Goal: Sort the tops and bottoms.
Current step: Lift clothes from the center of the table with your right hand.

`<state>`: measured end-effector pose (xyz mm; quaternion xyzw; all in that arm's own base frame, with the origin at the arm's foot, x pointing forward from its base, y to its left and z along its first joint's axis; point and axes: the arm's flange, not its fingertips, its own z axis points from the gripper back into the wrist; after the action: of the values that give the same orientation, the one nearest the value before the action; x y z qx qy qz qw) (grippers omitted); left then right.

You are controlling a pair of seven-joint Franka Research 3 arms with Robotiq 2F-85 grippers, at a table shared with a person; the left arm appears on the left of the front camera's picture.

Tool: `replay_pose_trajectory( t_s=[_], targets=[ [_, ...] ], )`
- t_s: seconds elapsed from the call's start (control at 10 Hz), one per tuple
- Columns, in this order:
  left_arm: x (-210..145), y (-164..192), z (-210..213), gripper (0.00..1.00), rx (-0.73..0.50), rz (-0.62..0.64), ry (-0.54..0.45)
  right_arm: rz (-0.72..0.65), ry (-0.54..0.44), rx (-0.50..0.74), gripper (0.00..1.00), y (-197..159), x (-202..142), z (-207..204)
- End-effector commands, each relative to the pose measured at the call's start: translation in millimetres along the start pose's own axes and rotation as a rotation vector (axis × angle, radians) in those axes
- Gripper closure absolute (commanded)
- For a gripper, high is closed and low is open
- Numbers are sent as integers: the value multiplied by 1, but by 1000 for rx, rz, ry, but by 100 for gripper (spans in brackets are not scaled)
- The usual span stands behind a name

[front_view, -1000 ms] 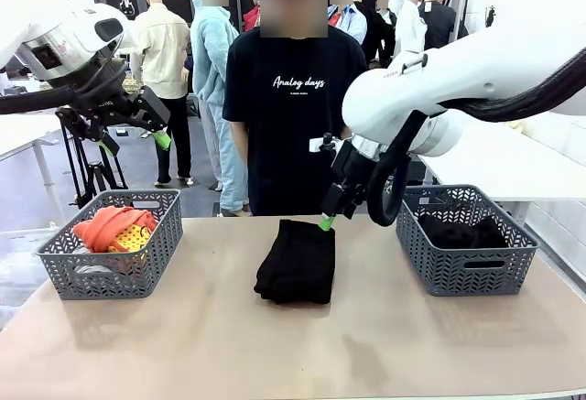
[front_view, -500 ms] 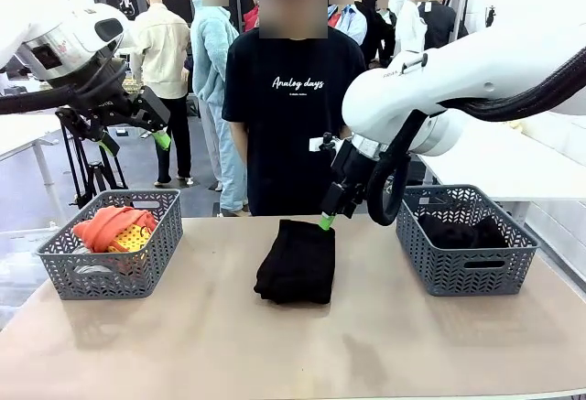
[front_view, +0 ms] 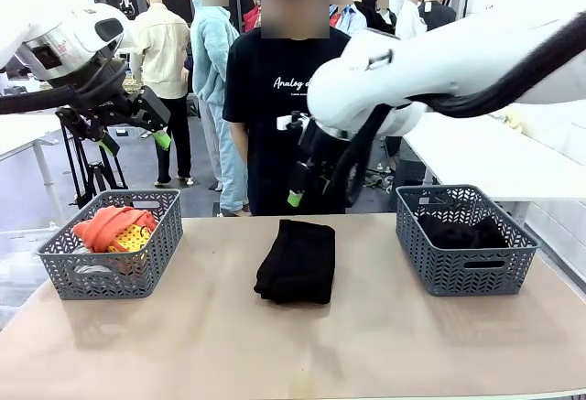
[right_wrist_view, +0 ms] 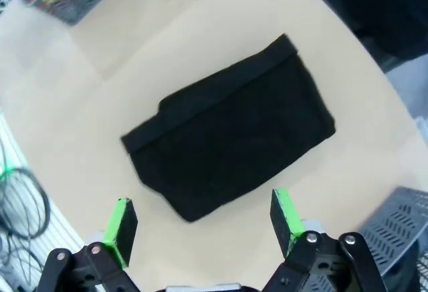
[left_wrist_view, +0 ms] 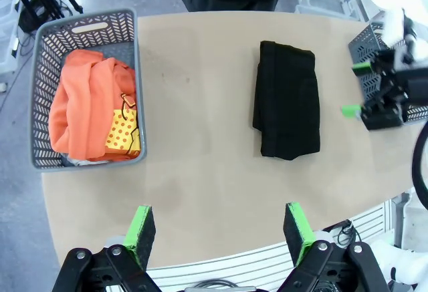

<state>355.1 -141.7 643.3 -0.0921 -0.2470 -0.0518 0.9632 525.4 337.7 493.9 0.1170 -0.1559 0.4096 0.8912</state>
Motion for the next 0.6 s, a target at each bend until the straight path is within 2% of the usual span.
replay_pose_trajectory(
  t_s=[0.0,0.1,0.2,0.4,0.5],
  targets=[
    [0,3,2,0,-5,-2,-1,-133,107,-75,0,-27,49,-47],
    [0,3,2,0,-5,-2,-1,-223,183,-113,0,-30,54,-68],
    [0,3,2,0,-5,-2,-1,-282,210,-190,0,-33,57,-83],
    [0,3,2,0,-5,-2,-1,-351,207,-287,0,-25,54,-101],
    [0,3,2,0,-5,-2,-1,-388,196,-283,0,-23,48,-104]
  ],
)
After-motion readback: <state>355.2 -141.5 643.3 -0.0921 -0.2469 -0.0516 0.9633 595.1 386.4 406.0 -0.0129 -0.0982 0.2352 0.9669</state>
